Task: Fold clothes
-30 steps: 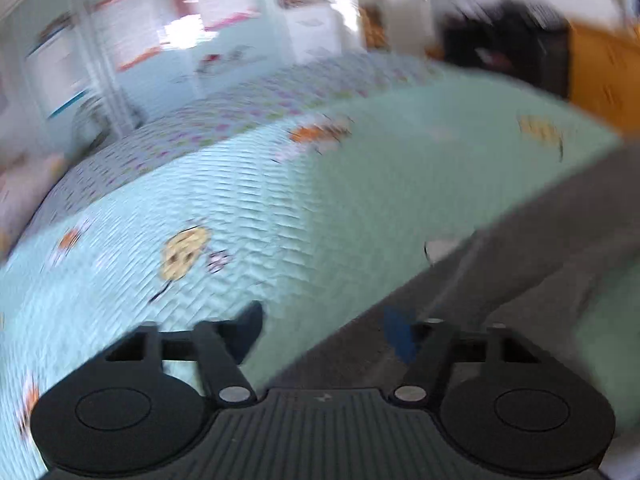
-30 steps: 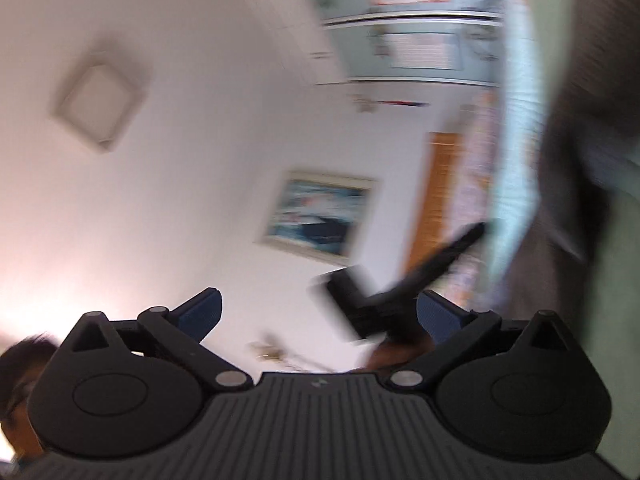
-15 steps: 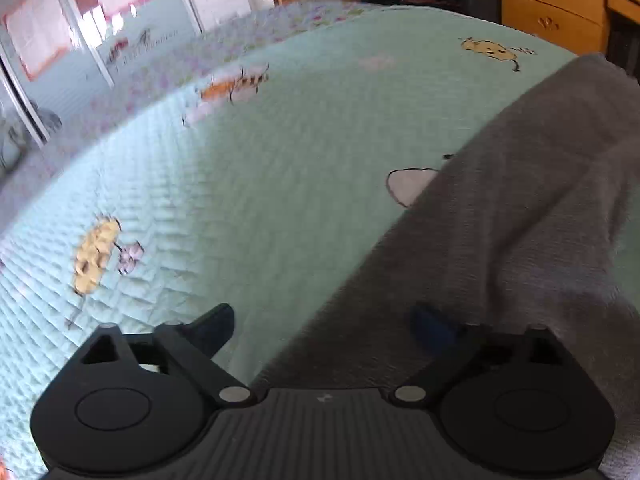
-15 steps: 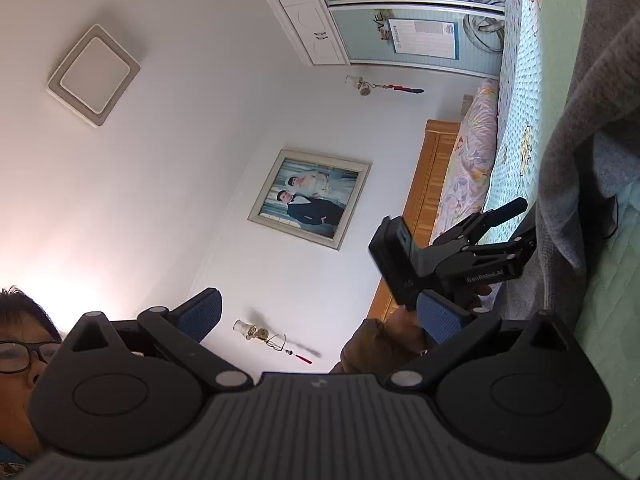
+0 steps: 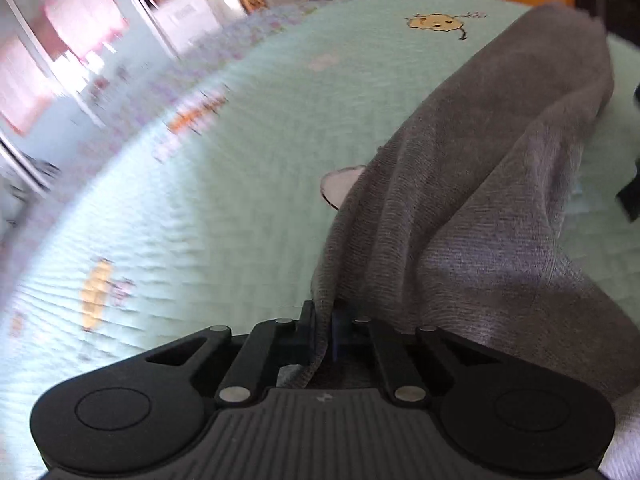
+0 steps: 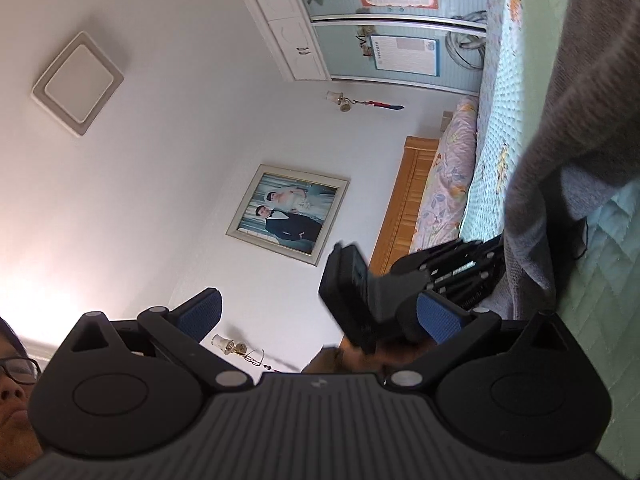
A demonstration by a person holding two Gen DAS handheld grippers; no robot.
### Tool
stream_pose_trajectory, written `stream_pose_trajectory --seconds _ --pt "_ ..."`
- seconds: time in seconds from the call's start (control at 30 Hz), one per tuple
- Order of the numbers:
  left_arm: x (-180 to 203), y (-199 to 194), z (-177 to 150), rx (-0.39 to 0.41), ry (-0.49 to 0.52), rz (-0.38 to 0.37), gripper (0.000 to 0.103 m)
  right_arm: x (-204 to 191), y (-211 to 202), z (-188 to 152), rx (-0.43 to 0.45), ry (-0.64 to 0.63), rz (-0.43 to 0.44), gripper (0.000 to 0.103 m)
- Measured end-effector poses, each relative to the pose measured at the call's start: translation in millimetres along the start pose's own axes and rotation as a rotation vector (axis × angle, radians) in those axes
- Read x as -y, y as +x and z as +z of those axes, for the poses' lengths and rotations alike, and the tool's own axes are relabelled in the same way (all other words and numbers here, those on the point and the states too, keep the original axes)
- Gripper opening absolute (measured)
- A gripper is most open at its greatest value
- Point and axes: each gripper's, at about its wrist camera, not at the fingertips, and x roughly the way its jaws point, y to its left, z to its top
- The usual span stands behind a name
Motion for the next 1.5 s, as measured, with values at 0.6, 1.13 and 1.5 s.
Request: stream_pose_trajectory --seconds 0.6,1.13,1.5 --pt "-57.5 14.6 8.6 -0.015 -0.268 0.113 0.025 -2.0 -9.6 4.7 0.081 0.023 0.038 0.103" --pt "57.6 7.2 211.2 0.116 0.013 -0.156 0.066 -26.0 57.5 -48.4 -0.376 -0.287 -0.373 0.103" --pt "218.3 80.5 352.4 0.153 0.252 -0.464 0.058 -21.8 68.7 -57.7 -0.479 -0.339 -0.417 0.103"
